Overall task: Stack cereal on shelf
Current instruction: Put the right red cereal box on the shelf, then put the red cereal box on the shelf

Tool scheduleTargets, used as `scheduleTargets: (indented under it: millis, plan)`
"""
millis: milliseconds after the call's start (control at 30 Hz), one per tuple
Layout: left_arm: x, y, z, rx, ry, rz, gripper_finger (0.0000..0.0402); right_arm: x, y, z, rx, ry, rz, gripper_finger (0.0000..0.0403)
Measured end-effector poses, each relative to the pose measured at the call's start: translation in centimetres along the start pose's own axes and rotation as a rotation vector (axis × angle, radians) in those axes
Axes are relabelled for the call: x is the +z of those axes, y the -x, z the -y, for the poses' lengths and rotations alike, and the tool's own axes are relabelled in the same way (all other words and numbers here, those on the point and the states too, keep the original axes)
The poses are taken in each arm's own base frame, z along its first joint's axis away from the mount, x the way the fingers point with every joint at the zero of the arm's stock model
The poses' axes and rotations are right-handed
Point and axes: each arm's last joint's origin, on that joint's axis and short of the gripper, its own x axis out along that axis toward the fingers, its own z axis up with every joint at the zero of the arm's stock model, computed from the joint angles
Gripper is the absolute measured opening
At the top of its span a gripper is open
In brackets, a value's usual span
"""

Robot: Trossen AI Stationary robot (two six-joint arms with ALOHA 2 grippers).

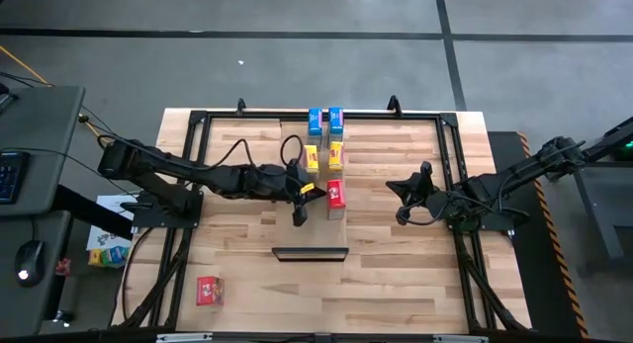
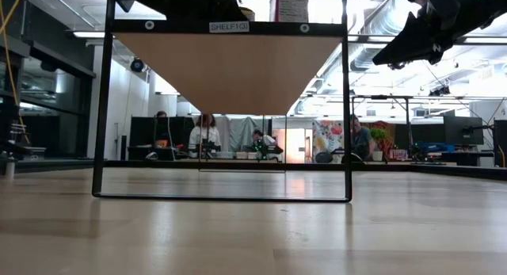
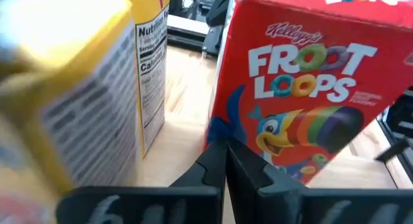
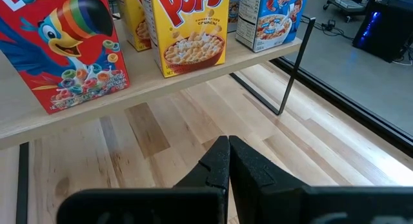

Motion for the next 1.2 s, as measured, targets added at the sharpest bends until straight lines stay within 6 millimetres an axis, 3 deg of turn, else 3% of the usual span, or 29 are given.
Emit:
scheduleTargets:
  millis: [200,500,667,900,1000,1200]
  plan:
    - [0.5,2.0,0.1,0.004,-0.024,-0.035,0.0,0.0,0.0,0.0,0.0,0.001,0.0,0.0]
    - [3.4,9.4,1.2,0.053,-0.126,0.175,0.0,0.1,0.0,0.1,-0.043,0.027,0.02,0.0]
    - [1.0,11.5,0.6,0.08,-0.125,0.3,0.0,0.1,0.0,0.2,-0.055,0.028,0.025,0.0]
    - [-3.8,12.2,-1.3,0.069,-0.059,0.421,0.0,0.1,0.0,0.2,-0.055,0.042,0.025,0.0]
    - [-4.7,12.5,-1.8,0.07,-0.052,0.439,0.0,0.1,0.0,0.1,-0.055,0.042,0.027,0.0]
    - [-4.4,12.9,-1.8,0.064,-0.043,0.464,0.0,0.2,0.0,0.2,-0.061,0.055,0.032,0.0]
